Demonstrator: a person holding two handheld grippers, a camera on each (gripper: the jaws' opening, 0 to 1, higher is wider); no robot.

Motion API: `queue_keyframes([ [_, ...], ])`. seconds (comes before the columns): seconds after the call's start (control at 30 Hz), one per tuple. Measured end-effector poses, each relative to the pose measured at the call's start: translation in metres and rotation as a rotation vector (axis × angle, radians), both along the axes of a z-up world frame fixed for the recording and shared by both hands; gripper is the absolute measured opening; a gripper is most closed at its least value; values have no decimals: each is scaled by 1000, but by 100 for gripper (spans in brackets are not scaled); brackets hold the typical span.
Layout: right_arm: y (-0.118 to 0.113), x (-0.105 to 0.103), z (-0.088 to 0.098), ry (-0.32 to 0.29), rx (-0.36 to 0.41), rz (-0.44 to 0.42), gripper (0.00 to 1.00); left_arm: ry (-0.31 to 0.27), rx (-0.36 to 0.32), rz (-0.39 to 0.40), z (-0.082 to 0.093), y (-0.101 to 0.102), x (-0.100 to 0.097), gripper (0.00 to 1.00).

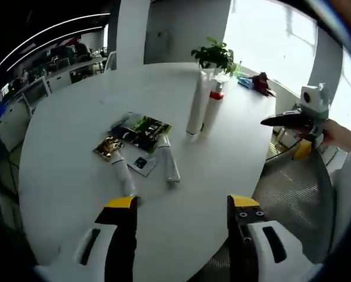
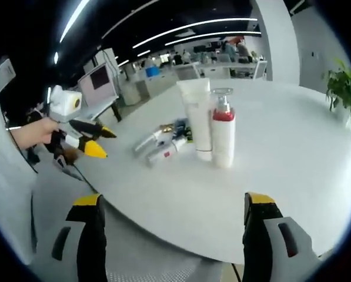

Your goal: Arrange the skincare products in the storage area until every visible bottle or jar stands upright without overlapping.

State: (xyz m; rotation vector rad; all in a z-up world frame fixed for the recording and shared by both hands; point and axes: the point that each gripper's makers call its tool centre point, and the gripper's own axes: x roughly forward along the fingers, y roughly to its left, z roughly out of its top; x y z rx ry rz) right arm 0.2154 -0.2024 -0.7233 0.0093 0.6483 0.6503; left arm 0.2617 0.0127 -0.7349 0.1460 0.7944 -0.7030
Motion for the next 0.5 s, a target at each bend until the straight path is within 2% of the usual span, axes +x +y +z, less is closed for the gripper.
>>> queue_keyframes([
  [0.37,-1,-1,-5,0,-22,11,96,37,53,-49,-20,-23,25,59],
  [0.5,-4,-2,-5,-2,-11,6,96,53,98,-79,-32,-32,35,58],
])
